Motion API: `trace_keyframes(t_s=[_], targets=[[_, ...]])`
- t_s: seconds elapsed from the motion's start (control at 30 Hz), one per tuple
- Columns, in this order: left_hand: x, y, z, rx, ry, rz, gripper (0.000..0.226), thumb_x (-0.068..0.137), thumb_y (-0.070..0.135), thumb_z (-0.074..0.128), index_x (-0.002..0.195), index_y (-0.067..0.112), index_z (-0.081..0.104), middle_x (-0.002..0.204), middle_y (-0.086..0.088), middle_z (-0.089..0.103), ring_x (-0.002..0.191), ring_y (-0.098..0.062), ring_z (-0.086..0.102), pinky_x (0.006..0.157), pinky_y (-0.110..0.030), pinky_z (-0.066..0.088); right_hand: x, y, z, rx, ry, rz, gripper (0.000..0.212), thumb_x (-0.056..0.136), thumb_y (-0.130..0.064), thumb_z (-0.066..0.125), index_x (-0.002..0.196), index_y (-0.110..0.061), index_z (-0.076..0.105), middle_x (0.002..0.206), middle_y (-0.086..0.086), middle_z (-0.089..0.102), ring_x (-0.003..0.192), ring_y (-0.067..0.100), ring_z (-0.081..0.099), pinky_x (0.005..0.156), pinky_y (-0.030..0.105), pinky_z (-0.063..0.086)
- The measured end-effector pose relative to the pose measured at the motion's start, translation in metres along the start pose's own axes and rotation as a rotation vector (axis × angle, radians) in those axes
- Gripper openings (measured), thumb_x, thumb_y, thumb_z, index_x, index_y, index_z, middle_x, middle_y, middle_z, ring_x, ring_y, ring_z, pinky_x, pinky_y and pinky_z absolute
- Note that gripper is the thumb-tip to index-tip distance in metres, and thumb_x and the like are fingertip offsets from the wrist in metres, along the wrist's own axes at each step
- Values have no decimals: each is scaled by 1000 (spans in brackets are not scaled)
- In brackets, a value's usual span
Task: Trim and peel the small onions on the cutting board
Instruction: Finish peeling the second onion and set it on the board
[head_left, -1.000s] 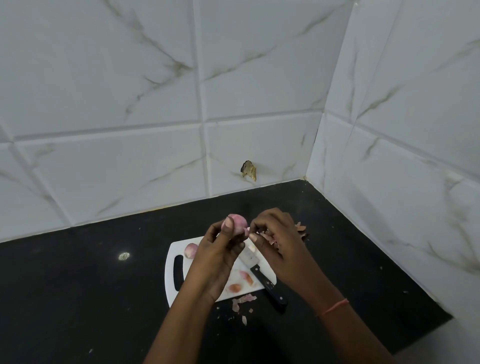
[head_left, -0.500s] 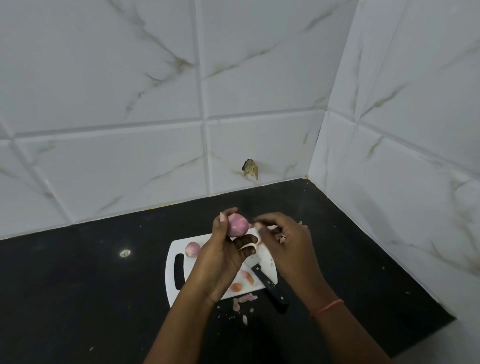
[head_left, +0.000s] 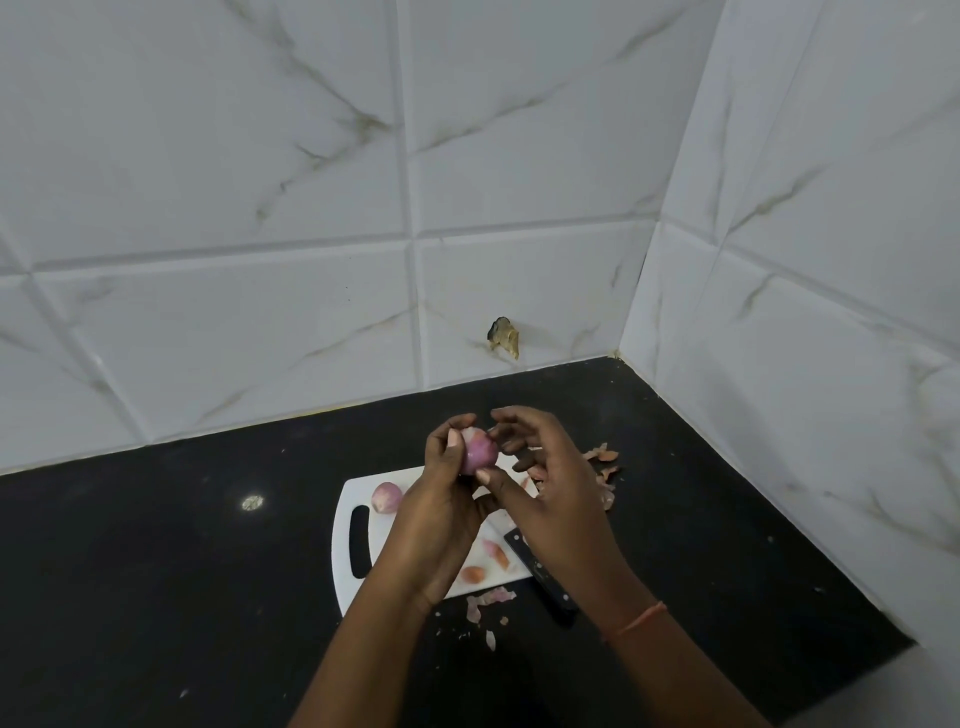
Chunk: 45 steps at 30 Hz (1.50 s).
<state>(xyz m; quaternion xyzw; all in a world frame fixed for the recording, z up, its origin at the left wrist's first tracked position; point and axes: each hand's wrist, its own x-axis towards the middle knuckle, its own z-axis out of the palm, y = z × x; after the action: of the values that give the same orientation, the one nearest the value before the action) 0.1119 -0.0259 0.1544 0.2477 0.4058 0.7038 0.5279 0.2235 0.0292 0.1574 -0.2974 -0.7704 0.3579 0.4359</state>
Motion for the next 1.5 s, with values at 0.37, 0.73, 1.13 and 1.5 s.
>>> trace_keyframes(t_s=[0.37, 0.73, 1.13, 1.5], targets=[[-2, 0, 2, 42, 9, -4, 35, 99, 38, 40, 124, 19, 54, 125, -13, 61, 104, -18, 65, 77, -31, 55, 2, 3, 5, -40, 22, -74, 35, 81, -4, 70, 107, -22, 54, 102, -14, 56, 97, 8, 57, 83, 16, 47], [0, -2, 3, 22, 27, -19, 33, 104, 33, 37, 127, 17, 53, 116, -11, 68, 108, -22, 68, 80, -32, 55, -2, 8, 8, -24, -15, -55, 39, 86, -5, 66, 110, -31, 51, 105, -11, 57, 99, 7, 57, 85, 17, 47], [2, -4, 1, 3, 37, 18, 27, 103, 36, 39, 120, 22, 54, 100, -5, 64, 89, -19, 57, 73, -33, 46, 4, 12, 3, -37, 104, -59, 11, 88, -12, 69, 92, -23, 68, 91, -15, 60, 87, 11, 61, 74, 16, 49], [4, 1, 2, -74, 143, -10, 37, 105, 35, 39, 133, 13, 50, 111, -17, 62, 101, -26, 64, 87, -38, 52, 6, 16, -1, -100, -78, -135, 9, 91, -26, 55, 91, -20, 61, 98, -19, 50, 96, 11, 55, 80, 16, 44]])
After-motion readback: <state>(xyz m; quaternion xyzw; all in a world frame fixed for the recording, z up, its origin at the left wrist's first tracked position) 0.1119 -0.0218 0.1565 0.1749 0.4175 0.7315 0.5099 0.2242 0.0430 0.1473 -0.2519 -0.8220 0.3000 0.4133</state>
